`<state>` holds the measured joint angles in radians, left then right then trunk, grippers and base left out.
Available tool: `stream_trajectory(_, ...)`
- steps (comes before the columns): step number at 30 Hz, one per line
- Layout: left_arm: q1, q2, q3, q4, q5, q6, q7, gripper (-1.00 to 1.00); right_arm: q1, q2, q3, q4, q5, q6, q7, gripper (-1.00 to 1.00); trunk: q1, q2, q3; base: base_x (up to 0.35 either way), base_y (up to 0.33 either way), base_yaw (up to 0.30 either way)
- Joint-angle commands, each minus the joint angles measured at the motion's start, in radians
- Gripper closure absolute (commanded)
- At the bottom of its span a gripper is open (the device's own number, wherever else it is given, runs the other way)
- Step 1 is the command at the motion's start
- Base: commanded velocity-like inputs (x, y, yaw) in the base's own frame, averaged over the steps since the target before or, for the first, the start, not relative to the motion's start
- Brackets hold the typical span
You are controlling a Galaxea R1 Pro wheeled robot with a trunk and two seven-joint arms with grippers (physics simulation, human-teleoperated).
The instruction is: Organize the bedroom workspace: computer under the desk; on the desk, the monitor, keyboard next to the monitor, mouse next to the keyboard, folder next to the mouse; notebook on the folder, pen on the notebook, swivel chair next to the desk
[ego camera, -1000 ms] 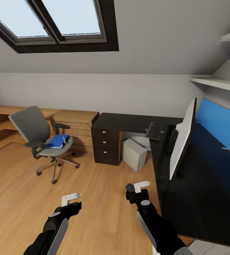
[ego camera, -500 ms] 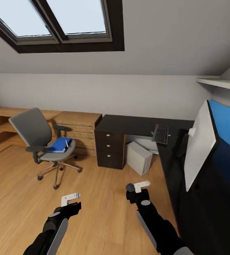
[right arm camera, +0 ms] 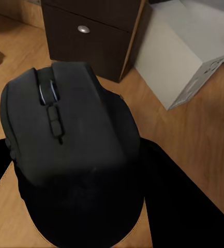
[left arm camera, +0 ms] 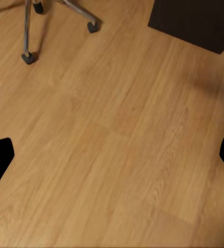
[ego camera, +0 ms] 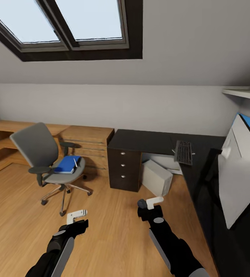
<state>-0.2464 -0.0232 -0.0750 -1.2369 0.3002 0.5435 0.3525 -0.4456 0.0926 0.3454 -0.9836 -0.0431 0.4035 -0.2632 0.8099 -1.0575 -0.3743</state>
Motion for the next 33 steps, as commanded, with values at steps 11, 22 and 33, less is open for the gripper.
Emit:
stream_trajectory(11, -0.001, 0.000, -0.002, 0.000, 0.010, 0.003, 0.010, -1.00, -0.001, -0.001, 0.003, -0.002, -0.006, 0.005, -0.008, 1.00, -0.042, 0.077, 0.051, 0.266, 0.011, 0.000)
stream_trajectory(22, -0.001, 0.000, 0.000, 0.000, 0.011, 0.003, 0.010, -1.00, -0.001, -0.001, 0.003, -0.003, -0.007, 0.005, -0.008, 1.00, -0.084, 0.154, 0.092, 0.290, 0.140, 0.003)
stream_trajectory(33, -0.001, 0.000, -0.001, 0.001, 0.011, 0.003, 0.010, -1.00, -0.001, 0.001, 0.003, -0.003, -0.011, 0.005, -0.008, 1.00, -0.126, 0.231, 0.127, 0.295, 0.205, 0.000)
